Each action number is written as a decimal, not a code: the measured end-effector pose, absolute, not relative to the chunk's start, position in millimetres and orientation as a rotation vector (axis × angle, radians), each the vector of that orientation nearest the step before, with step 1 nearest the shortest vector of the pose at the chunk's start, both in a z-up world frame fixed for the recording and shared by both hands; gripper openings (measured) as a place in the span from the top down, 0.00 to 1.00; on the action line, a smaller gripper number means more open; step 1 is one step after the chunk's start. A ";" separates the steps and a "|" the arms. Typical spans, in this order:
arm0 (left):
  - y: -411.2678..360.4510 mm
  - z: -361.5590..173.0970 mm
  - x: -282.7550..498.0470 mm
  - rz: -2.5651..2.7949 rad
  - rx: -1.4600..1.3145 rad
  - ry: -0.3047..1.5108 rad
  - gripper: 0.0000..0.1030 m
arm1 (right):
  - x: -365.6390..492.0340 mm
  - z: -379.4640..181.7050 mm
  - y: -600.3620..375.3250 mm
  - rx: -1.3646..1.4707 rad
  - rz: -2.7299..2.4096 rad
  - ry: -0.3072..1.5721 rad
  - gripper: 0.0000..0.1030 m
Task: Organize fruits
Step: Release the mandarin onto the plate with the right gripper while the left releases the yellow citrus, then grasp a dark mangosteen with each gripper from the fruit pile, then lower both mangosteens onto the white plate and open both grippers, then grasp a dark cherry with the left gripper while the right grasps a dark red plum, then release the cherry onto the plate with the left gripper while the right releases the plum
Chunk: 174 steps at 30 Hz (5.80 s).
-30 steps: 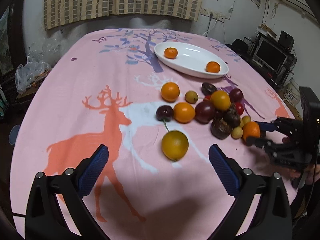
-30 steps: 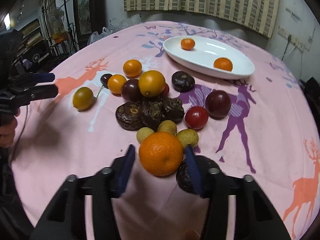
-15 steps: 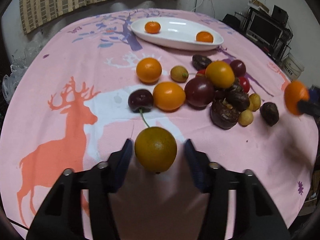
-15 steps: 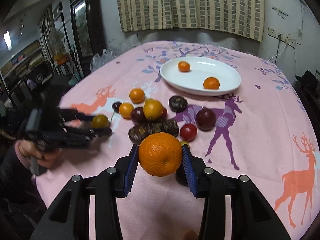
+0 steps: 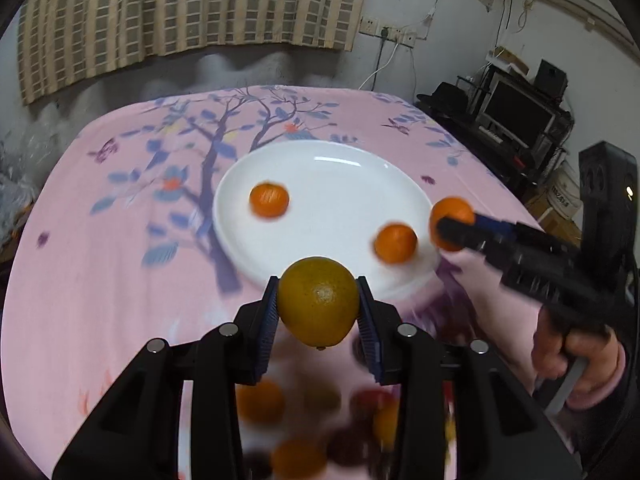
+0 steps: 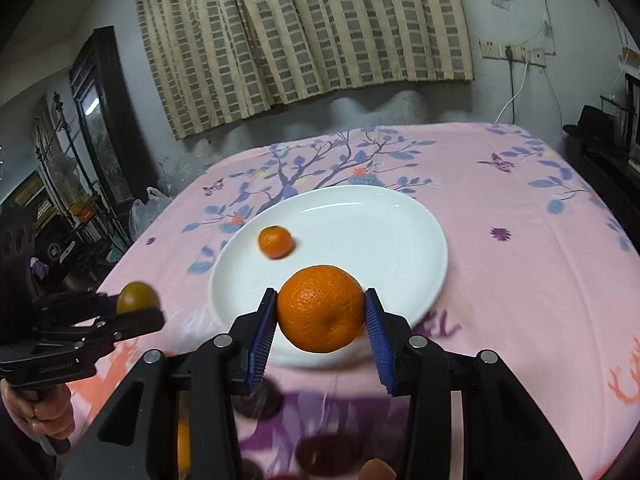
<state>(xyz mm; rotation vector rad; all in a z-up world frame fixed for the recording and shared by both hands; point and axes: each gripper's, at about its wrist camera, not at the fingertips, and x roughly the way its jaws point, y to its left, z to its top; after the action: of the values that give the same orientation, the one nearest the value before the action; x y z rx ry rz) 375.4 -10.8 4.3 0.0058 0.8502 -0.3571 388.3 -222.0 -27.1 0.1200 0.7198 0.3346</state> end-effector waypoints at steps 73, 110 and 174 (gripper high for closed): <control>-29.4 6.6 328.4 -0.422 0.050 0.821 0.62 | 304.3 -15.0 -241.1 0.104 0.364 0.675 0.55; 64.6 -36.6 246.4 -0.309 -0.007 0.802 0.05 | 302.0 -76.2 -218.3 0.051 0.356 0.916 0.49; -12.6 9.5 399.7 -0.217 0.118 0.807 0.04 | 355.9 -20.8 -220.9 0.173 0.448 0.711 0.27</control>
<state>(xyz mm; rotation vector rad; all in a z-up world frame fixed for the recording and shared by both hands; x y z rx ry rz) 399.7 -12.6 9.5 0.1178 0.8072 -0.2175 355.9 -220.9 -20.8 0.1731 0.7105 0.4483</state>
